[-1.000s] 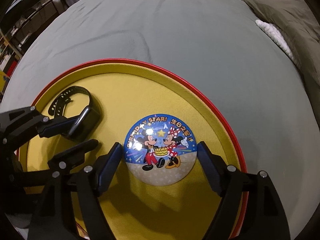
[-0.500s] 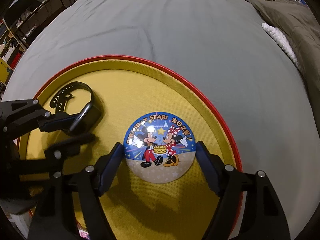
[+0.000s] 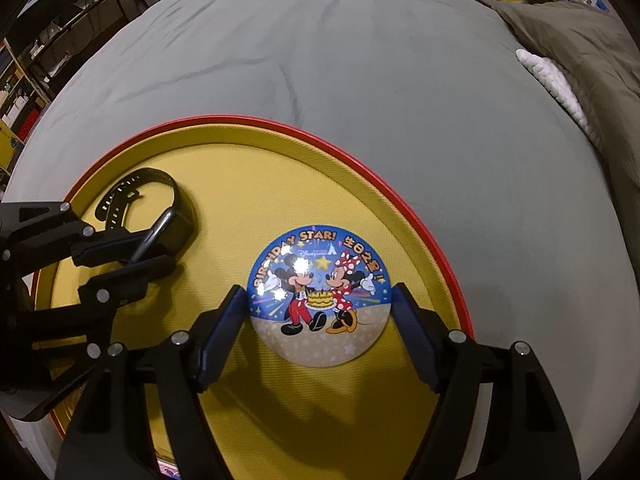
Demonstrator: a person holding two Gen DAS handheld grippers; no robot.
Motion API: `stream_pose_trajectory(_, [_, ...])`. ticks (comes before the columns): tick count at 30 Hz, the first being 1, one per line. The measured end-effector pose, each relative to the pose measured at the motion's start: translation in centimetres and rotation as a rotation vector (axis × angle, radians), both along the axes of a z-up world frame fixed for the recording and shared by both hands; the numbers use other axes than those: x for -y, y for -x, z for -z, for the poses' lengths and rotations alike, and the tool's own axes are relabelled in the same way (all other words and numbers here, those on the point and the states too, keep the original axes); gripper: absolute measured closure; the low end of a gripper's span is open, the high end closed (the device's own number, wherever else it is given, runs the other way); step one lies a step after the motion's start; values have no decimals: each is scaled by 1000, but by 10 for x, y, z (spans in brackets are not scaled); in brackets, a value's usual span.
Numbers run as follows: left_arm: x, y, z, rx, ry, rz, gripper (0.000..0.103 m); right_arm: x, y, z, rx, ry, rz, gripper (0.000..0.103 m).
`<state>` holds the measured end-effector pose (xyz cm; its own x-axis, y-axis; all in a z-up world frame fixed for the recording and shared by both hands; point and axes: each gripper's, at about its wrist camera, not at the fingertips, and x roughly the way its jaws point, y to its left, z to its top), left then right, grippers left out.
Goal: Organize jewelry
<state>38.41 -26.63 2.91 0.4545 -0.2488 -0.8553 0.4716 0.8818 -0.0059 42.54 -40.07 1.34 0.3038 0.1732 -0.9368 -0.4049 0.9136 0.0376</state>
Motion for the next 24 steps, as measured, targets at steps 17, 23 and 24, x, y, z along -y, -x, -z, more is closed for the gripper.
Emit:
stream_pose_trajectory(17, [-23, 17, -32, 44, 63, -46, 97, 13, 20, -30, 38, -53, 45, 33])
stream_pose_trajectory(23, [-25, 25, -32, 46, 36, -45, 96, 13, 28, -34, 34, -54, 51, 33])
stream_pose_trajectory(24, [-24, 26, -30, 47, 26, -40, 96, 13, 31, -35, 35, -54, 51, 33])
